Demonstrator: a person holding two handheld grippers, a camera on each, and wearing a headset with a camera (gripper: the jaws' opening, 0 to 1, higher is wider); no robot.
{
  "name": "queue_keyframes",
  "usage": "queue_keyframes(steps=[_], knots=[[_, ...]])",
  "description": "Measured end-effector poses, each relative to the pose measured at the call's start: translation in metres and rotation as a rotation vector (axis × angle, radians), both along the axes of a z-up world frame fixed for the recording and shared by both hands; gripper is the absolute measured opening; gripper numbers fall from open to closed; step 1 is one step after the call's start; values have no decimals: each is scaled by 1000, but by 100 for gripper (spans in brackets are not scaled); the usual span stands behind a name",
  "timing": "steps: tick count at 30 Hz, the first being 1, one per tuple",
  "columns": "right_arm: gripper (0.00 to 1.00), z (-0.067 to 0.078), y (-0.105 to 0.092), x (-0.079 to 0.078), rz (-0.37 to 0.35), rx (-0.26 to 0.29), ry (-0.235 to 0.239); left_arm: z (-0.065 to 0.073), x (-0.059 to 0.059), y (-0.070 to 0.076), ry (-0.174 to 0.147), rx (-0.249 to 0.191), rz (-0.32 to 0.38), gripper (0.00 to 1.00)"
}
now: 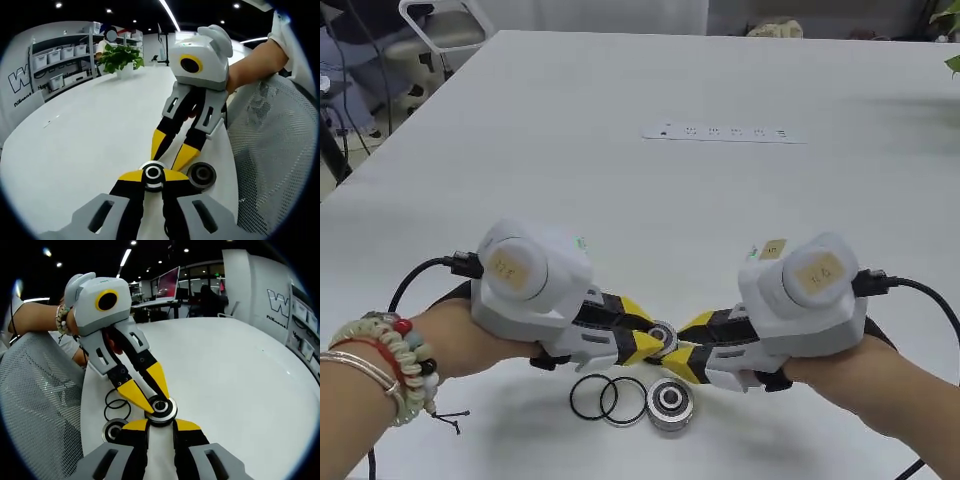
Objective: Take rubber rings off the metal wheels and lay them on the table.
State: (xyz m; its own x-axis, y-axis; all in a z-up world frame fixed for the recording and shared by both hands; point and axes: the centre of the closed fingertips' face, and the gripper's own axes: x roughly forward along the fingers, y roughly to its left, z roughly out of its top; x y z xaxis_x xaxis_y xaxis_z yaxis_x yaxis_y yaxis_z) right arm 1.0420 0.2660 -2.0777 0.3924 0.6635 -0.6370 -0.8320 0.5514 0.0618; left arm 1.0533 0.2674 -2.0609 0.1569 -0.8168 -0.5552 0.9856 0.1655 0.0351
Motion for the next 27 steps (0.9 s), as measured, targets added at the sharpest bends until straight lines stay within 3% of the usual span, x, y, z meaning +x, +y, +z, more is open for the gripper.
queue_keyframes(steps=[3,6,8,14,27], knots=[[18,0,1,1,-8,1,0,0,0,0,0,-2,0,8],[27,3,4,5,-10,7,-32,0,0,0,-2,-1,-2,8],[29,3,5,7,-14,14,-43,0,0,0,-2,-2,-2,8],[24,2,8,7,-16,29,-39,0,0,-1,-5,-2,-4,8],[19,0,3,3,16,5,-26,0,-1,-1,-3,-2,0,8]])
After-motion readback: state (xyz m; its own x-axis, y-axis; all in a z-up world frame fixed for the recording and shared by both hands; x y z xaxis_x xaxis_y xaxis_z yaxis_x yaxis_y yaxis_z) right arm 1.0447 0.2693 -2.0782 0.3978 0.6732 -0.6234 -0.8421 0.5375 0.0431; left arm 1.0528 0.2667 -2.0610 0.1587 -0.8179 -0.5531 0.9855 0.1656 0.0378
